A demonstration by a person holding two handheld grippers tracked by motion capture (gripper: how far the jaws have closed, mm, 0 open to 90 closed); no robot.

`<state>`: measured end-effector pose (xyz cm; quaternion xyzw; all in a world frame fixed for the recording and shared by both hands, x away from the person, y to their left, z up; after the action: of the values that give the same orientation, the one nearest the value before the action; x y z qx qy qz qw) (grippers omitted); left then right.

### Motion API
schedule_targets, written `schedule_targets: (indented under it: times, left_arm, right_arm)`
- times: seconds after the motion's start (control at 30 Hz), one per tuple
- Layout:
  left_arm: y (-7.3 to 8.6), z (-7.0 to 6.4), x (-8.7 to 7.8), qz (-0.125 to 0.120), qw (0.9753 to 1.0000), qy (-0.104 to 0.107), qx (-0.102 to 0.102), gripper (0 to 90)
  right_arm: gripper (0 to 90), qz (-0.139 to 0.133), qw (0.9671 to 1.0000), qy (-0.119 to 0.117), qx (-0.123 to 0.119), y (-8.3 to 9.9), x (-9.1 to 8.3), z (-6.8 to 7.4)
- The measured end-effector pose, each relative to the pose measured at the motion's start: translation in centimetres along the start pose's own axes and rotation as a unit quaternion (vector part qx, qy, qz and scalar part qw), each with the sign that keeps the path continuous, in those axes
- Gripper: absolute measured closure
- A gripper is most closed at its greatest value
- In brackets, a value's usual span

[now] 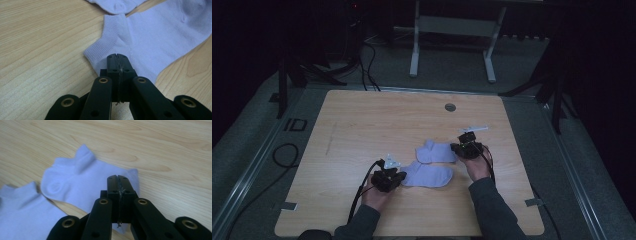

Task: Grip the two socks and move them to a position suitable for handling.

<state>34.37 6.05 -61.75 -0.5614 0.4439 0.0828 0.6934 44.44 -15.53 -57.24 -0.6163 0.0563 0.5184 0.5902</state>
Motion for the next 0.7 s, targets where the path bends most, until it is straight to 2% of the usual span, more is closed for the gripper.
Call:
schedule_targets:
  times: [0.2,0.43,0.5,0.53,0.7]
  left_arm:
    - [0.0,0.0,0.0,0.000,1.0000,0.002,0.000,89.6]
    - [-0.1,0.0,0.1,-0.001,1.0000,0.002,0.000,89.6]
    - [-0.1,0.0,0.1,-0.001,1.0000,0.002,0.000,89.6]
    - [-0.1,0.0,0.1,-0.002,1.0000,0.002,0.000,89.6]
    - [-0.1,0.0,0.1,-0.002,1.0000,0.001,0.001,89.6]
  right_arm:
    - [88.4,0.016,0.9995,0.026,-0.007,1.1,-0.7,-1.2]
    - [78.4,0.026,0.9961,0.080,-0.026,1.3,-2.5,-2.7]
    - [76.8,0.024,0.9958,0.083,-0.031,1.2,-2.7,-2.7]
    - [73.8,0.016,0.9952,0.087,-0.041,0.9,-3.2,-2.4]
    - [70.9,0.009,0.9955,0.071,-0.062,0.5,-3.4,-1.3]
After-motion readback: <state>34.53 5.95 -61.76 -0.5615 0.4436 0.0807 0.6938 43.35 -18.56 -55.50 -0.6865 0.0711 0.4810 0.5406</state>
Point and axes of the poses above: each handheld gripper's, and its own axes: x roughly forward along the jaws, y roughly out of its underside, z roughly to its left, the point moved 8 cm from there along x, roughly forward along the jaws, and after that the axes turned 9 degrees about -y, right-handed, at the moved point
